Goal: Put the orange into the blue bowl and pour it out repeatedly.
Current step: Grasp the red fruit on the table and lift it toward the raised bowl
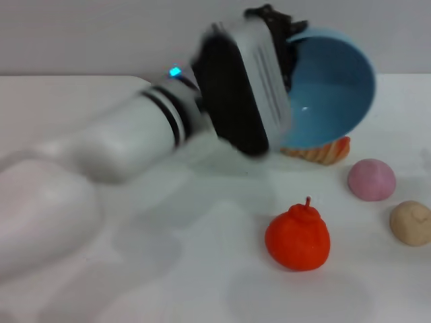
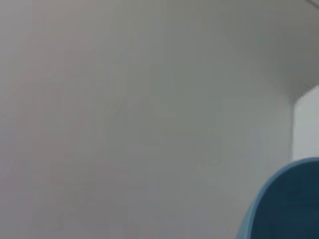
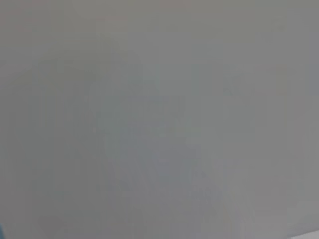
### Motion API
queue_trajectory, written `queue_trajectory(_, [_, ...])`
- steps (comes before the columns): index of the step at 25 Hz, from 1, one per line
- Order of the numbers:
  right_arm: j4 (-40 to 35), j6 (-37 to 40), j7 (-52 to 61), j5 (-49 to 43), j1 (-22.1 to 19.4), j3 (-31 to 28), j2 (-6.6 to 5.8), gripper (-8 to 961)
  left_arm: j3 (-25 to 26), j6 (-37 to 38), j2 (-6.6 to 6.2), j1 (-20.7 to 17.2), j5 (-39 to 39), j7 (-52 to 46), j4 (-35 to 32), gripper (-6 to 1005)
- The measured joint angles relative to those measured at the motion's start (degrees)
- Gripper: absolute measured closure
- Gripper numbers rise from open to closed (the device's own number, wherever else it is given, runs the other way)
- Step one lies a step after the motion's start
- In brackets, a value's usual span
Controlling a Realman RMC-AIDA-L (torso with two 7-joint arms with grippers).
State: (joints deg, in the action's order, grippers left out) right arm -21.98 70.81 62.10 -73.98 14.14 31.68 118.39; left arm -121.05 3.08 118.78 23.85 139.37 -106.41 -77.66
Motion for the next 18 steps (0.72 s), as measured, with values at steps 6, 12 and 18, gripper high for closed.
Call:
queue_trajectory(6, [-11.5,-0.1,20.8,-14.9,0.7,0.2,-0.54,135,19.3,35.5,-0.55,11.3,-2.1,-19.0,4.1,1000])
queue_trajectory(12, [-22.7,1.2,38.4,-33.8,3.8,0.3,-0.74,135,29.5,48.9,-0.64,18.1,-2.3,-26.4,10.7,999])
queue_trajectory(18, [-27.8,10.5,45.3,-48.0,9.4,1.5,-1.55,136,38.1,53.8,-0.66,19.6,-5.4,-29.6,12.4,999])
